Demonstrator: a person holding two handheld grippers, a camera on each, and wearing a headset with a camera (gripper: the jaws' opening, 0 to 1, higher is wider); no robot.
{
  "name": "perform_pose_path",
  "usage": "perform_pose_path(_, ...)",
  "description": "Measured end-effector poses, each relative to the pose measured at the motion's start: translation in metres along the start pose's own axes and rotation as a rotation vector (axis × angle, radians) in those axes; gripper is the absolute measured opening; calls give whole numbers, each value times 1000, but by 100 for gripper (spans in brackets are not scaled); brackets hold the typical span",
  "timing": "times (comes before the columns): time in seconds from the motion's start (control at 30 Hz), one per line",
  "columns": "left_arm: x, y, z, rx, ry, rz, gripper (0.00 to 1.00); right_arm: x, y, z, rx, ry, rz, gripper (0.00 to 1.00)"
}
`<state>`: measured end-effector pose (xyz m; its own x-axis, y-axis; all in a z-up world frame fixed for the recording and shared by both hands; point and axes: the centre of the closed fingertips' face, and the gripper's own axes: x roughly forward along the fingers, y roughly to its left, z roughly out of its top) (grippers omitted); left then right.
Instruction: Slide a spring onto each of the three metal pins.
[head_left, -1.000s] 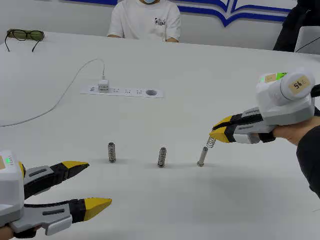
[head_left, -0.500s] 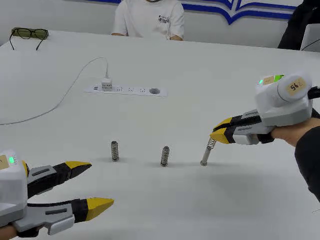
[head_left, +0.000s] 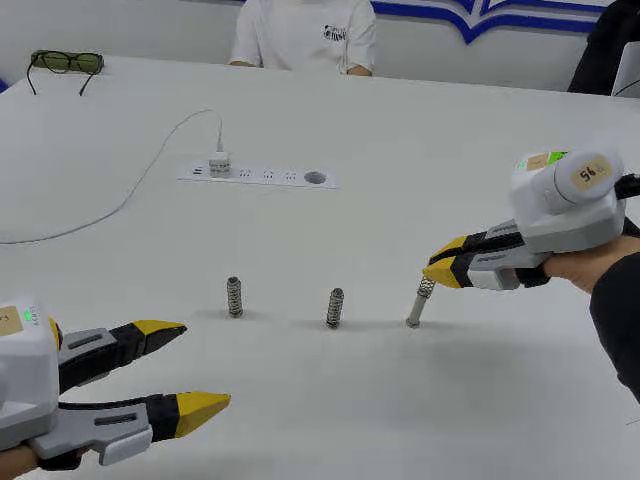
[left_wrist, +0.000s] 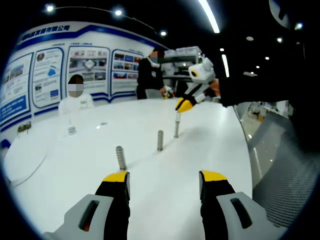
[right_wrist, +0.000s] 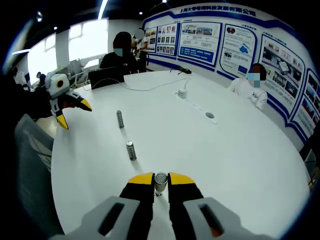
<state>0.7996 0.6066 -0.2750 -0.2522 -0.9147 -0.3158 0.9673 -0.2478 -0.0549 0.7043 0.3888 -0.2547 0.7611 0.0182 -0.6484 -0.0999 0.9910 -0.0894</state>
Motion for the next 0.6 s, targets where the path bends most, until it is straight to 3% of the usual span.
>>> perform_pose_path(0.6, 2, 0, -3, -6, 5, -4, 56, 15, 3, -14, 28, 23, 1, 11)
